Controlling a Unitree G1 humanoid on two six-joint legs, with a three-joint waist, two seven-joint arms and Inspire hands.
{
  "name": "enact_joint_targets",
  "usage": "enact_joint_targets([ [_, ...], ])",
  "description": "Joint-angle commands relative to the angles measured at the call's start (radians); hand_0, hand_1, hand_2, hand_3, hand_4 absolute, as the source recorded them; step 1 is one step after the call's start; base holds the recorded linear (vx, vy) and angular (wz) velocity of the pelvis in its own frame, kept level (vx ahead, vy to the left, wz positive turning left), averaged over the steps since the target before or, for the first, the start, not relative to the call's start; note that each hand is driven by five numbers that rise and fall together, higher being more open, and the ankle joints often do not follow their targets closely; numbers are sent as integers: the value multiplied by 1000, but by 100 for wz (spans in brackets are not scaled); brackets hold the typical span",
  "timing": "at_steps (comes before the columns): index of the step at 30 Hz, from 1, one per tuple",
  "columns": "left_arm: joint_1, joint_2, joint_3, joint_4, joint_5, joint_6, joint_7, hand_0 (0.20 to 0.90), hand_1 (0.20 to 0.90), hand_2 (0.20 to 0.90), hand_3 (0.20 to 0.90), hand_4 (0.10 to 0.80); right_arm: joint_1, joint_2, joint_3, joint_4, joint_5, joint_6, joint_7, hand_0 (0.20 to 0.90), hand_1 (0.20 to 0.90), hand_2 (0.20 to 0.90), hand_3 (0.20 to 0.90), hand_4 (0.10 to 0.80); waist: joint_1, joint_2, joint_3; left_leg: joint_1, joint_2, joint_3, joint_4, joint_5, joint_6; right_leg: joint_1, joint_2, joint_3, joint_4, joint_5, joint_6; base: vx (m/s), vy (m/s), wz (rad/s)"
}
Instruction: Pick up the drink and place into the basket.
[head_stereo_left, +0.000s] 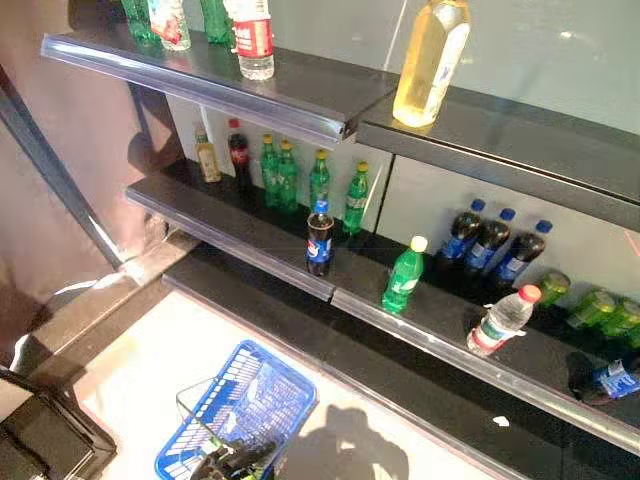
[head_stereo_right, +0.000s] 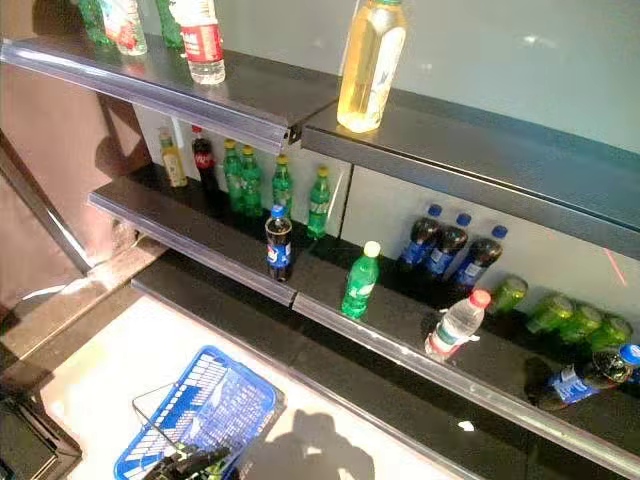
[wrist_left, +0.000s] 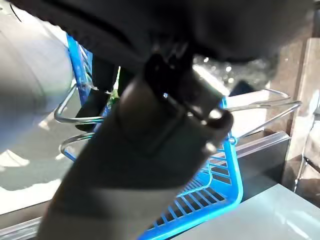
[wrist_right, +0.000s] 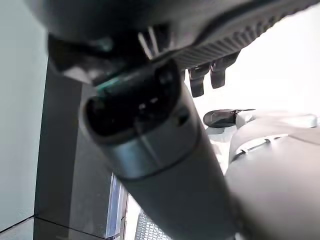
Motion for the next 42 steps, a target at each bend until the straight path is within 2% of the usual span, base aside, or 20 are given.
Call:
enact_joint_targets([
  [1, -57, -8, -32, 20, 47, -43, -27, 300, 300, 300, 200, 100, -25, -40, -12, 91, -29, 23, -27, 900, 900, 900, 900, 800, 52, 48, 33, 88, 10, 61, 5, -121, 13, -103, -24, -2, 30, 70, -6, 0, 0, 0],
  [7, -58, -7, -26, 17, 19, -48, -50, 300, 300, 300, 200, 100, -24, -40, -14, 93, -32, 27, -29, 900, 900, 900, 900, 800, 51, 48, 33, 88, 10, 63, 5, -121, 13, -105, -26, -1, 31, 71, -5, 0, 0, 0],
  [17, -59, -6, -29, 20, 38, -44, -19, 300, 300, 300, 200, 100, -26, -40, -11, 96, -37, 23, -36, 900, 900, 900, 900, 800, 54, 48, 34, 87, 10, 59, 5, -122, 13, -106, -29, -3, 31, 72, -3, 0, 0, 0],
  [23, -61, -7, -29, 25, 41, -41, -17, 300, 300, 300, 200, 100, -33, -46, -12, 85, -67, -17, -114, 900, 900, 900, 900, 800, 53, 45, 30, 89, 9, 60, 5, -123, 13, -103, -29, 0, 28, 73, -2, 0, 0, 0],
  [29, -71, 2, -38, 11, 42, -34, -16, 300, 300, 300, 200, 100, -51, -67, 40, 50, -249, -148, -203, 900, 900, 900, 900, 800, 58, 41, 34, 88, 11, 55, 5, -123, 13, -104, -29, 0, 30, 74, -1, 0, 0, 0],
  [37, -65, 16, -64, -20, 63, -21, -20, 300, 300, 300, 200, 100, -98, -103, 99, -73, -257, -267, -257, 900, 900, 900, 900, 800, 76, 37, 34, 87, 10, 36, 5, -121, 14, -99, -32, -6, 29, 77, 1, 0, 0, 0],
  [42, -48, 17, -75, -40, 77, -19, -16, 300, 300, 300, 200, 100, -118, -114, 116, -175, -225, -399, -255, 900, 900, 900, 900, 800, 85, 36, 32, 87, 11, 29, 5, -120, 14, -95, -34, -13, 28, 77, 0, 0, 0, 0],
])
